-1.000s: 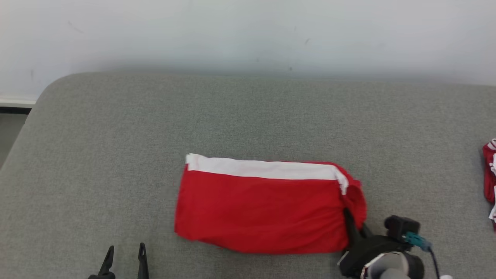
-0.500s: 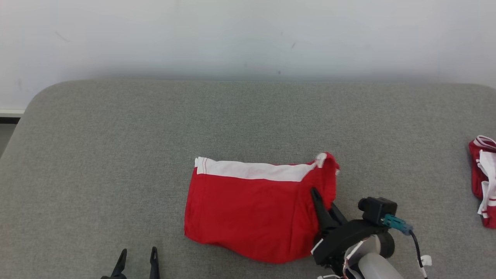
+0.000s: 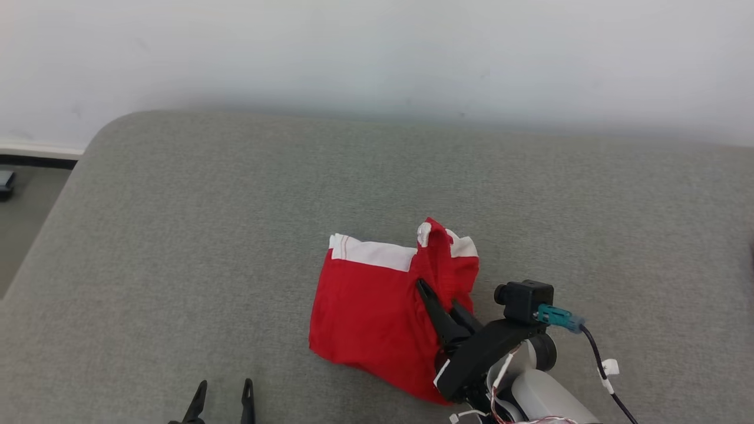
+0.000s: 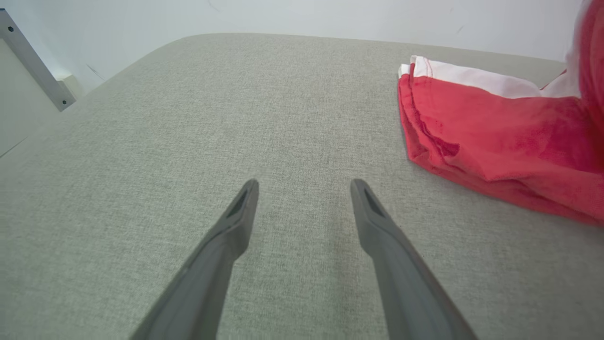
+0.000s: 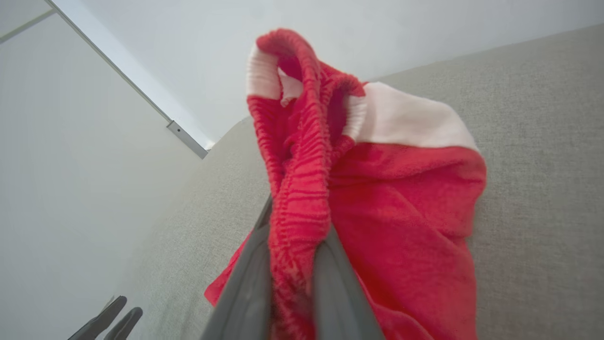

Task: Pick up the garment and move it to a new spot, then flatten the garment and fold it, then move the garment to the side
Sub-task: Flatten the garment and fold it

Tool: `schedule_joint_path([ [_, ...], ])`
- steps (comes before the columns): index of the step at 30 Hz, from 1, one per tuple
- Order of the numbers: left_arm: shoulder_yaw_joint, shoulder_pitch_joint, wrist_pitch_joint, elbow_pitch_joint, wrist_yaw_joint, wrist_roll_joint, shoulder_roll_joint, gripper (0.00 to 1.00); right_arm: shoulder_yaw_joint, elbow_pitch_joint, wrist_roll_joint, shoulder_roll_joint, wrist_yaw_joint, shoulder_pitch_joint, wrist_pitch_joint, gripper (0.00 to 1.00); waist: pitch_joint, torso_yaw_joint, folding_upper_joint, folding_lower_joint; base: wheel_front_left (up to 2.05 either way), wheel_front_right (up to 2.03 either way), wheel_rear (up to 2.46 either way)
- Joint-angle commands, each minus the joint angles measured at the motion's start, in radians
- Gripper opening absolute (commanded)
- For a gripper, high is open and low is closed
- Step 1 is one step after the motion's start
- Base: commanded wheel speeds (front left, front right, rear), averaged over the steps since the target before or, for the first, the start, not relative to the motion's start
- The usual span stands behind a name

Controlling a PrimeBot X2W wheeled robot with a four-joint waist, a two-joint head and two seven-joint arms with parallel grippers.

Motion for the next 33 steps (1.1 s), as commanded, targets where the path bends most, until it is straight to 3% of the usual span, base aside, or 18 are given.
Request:
schedule_joint_path([
  [1, -0.007, -0.001, -0.002, -0.001, -0.001, -0.010, -0.001, 1.00, 0.012, 0.018, -0.007, 0.007, 0.000, -0.019, 0.002, 0.00, 0.008, 0.031, 0.0000, 0.0000, 0.00, 0.00, 0.00],
  [7, -0.036, -0.022, -0.003, -0.004, 0.005, -0.020, -0.001, 1.00, 0.048, 0.142, -0.031, 0.011, 0.000, -0.088, -0.027, 0.00, 0.027, 0.091, 0.0000, 0.0000, 0.00, 0.00, 0.00],
  [8, -0.041, -0.023, -0.002, -0.004, 0.005, -0.024, -0.001, 1.00, 0.060, 0.161, -0.036, 0.012, 0.000, -0.101, -0.033, 0.25, 0.030, 0.101, 0.0000, 0.0000, 0.00, 0.00, 0.00],
  [10, -0.046, -0.024, -0.003, -0.003, 0.008, -0.023, -0.001, 1.00, 0.086, 0.187, -0.016, 0.014, 0.000, -0.121, -0.049, 0.93, 0.034, 0.115, 0.0000, 0.0000, 0.00, 0.00, 0.00],
  [11, -0.047, -0.023, -0.003, -0.003, 0.008, -0.023, -0.001, 1.00, 0.104, 0.193, -0.003, 0.014, 0.000, -0.132, -0.057, 1.00, 0.036, 0.120, 0.0000, 0.0000, 0.00, 0.00, 0.00],
  [18, -0.044, -0.019, -0.003, 0.003, 0.017, -0.028, -0.001, 1.00, 0.192, 0.234, 0.101, 0.012, 0.000, -0.200, -0.131, 1.00, 0.036, 0.122, 0.0000, 0.0000, 0.00, 0.00, 0.00],
  [21, -0.033, -0.023, -0.003, -0.006, 0.023, -0.028, -0.001, 1.00, 0.182, 0.285, 0.071, 0.012, 0.000, -0.222, -0.170, 1.00, 0.030, 0.097, 0.0000, 0.0000, 0.00, 0.00, 0.00],
  [26, -0.011, -0.012, -0.003, -0.028, 0.034, -0.023, -0.001, 1.00, -0.006, 0.289, -0.075, 0.008, 0.000, -0.188, -0.178, 1.00, 0.020, 0.045, 0.0000, 0.0000, 0.00, 0.00, 0.00],
  [33, 0.020, -0.004, -0.003, -0.059, 0.033, -0.011, -0.001, 1.00, -0.272, 0.162, -0.334, 0.006, 0.000, -0.008, -0.178, 1.00, -0.001, -0.031, 0.0000, 0.0000, 0.00, 0.00, 0.00],
])
